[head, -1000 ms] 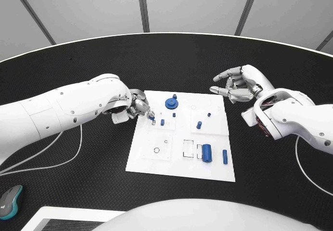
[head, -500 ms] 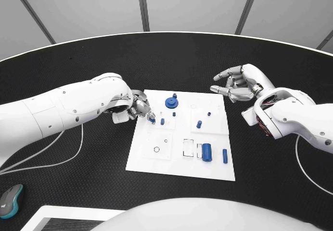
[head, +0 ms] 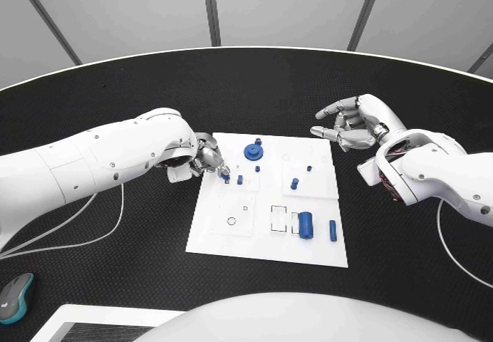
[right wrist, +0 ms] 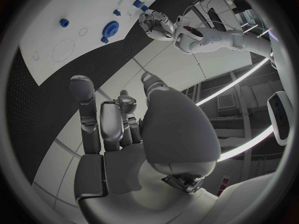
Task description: Assemble the parts on the task board
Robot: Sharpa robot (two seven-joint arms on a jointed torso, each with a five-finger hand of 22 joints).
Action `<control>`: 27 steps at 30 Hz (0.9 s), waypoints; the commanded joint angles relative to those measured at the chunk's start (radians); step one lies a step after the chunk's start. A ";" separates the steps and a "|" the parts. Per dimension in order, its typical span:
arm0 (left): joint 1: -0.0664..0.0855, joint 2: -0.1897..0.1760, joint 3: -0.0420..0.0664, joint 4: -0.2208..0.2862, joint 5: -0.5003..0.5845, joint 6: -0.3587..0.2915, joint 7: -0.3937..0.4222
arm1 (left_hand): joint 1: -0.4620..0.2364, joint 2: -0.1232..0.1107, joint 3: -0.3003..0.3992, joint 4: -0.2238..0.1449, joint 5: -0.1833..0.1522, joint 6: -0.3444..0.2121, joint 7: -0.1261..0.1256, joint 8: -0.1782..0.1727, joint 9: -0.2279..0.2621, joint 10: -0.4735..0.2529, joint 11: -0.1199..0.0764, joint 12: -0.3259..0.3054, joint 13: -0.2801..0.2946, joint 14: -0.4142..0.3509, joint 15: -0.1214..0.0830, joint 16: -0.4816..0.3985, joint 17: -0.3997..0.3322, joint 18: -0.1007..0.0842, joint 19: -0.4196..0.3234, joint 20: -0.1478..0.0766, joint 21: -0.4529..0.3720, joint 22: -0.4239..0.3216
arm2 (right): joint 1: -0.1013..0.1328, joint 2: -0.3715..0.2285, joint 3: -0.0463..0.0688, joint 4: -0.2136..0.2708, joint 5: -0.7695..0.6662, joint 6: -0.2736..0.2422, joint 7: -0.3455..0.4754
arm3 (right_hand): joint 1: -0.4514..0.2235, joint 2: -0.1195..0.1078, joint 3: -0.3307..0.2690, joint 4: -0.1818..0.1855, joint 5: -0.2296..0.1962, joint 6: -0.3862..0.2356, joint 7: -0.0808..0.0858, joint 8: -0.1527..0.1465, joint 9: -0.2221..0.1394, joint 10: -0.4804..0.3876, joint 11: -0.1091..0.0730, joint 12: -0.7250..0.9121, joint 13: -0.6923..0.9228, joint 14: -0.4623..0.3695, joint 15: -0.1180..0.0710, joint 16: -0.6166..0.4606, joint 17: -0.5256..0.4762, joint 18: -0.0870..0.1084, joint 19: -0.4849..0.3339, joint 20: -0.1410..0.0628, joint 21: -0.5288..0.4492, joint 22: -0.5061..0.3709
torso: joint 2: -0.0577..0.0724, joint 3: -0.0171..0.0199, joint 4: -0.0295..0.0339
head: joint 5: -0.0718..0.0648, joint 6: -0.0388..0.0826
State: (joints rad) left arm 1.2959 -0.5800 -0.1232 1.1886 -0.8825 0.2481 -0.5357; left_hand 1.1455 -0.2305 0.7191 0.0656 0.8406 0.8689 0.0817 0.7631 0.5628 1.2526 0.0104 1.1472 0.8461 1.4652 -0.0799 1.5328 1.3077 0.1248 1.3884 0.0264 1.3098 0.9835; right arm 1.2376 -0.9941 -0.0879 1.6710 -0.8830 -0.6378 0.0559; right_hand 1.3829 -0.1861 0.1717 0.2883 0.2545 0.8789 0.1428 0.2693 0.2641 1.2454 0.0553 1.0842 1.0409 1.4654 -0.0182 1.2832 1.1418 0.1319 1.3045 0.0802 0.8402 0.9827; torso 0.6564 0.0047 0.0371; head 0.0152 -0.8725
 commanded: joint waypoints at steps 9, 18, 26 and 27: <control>0.000 0.005 0.000 -0.003 -0.017 0.022 -0.012 | -0.002 0.013 0.109 -0.118 0.004 0.030 -0.026 0.006 0.001 0.042 -0.036 0.007 0.003 0.082 -0.010 0.007 0.161 -0.016 0.000 -0.009 0.005 0.001 | 0.000 0.000 0.000 0.001 0.000 0.000 0.000 | -0.006 0.005 -0.005 0.000 0.003 0.004 -0.001 0.005 -0.001 0.008 -0.001 0.004 0.001 0.008 -0.004 -0.004 0.002 0.012 0.004 0.001 -0.002 0.000 | 0.000 0.0002 -0.0003 | 0.000 0.000; -0.002 0.009 0.000 -0.006 -0.031 0.006 -0.015 | -0.003 0.013 0.108 -0.117 0.004 0.031 -0.026 0.007 0.001 0.043 -0.036 0.008 0.003 0.082 -0.010 0.007 0.160 -0.015 0.000 -0.009 0.004 -0.001 | 0.000 0.000 0.000 0.000 0.000 0.001 0.000 | -0.006 0.006 -0.005 -0.001 0.005 0.005 -0.001 0.006 -0.002 0.009 -0.001 0.005 0.001 0.008 -0.005 -0.006 0.002 0.012 0.006 0.000 -0.003 0.001 | -0.001 0.0004 0.0000 | 0.000 0.000; -0.002 0.011 0.000 -0.008 -0.032 0.014 -0.019 | -0.003 0.013 0.107 -0.117 0.004 0.031 -0.026 0.007 0.001 0.043 -0.036 0.007 0.002 0.081 -0.010 0.007 0.159 -0.015 0.000 -0.009 0.004 -0.001 | 0.000 0.000 0.000 0.001 0.000 0.001 0.000 | -0.006 0.006 -0.005 -0.001 0.005 0.005 -0.001 0.006 -0.002 0.009 -0.001 0.005 0.001 0.008 -0.005 -0.006 0.002 0.012 0.006 0.000 -0.003 0.001 | 0.000 0.0006 0.0001 | -0.002 0.000; -0.002 0.011 0.000 -0.008 -0.032 0.016 -0.019 | -0.003 0.013 0.107 -0.117 0.004 0.031 -0.026 0.007 0.001 0.043 -0.036 0.007 0.002 0.081 -0.010 0.007 0.159 -0.015 0.000 -0.009 0.004 -0.001 | 0.000 0.000 0.000 0.001 0.000 0.001 0.000 | -0.006 0.006 -0.005 -0.001 0.005 0.005 -0.001 0.006 -0.002 0.009 -0.001 0.005 0.001 0.008 -0.005 -0.006 0.002 0.012 0.006 0.000 -0.003 0.001 | 0.000 0.0007 0.0001 | -0.002 0.000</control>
State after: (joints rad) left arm 1.2938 -0.5691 -0.1234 1.1804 -0.9144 0.2627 -0.5546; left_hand 1.1413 -0.2258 0.7164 0.0629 0.8407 0.8688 0.0816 0.7669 0.5634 1.2527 0.0104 1.1511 0.8487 1.4688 -0.0833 1.5366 1.3075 0.1249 1.3883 0.0265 1.3097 0.9834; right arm 1.2376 -0.9945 -0.0879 1.6715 -0.8830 -0.6367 0.0559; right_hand 1.3829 -0.1861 0.1717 0.2883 0.2545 0.8789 0.1428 0.2693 0.2632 1.2488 0.0518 1.0841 1.0408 1.4652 -0.0179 1.2832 1.1428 0.1319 1.3044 0.0803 0.8402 0.9827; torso 0.6559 0.0053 0.0368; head 0.0138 -0.8726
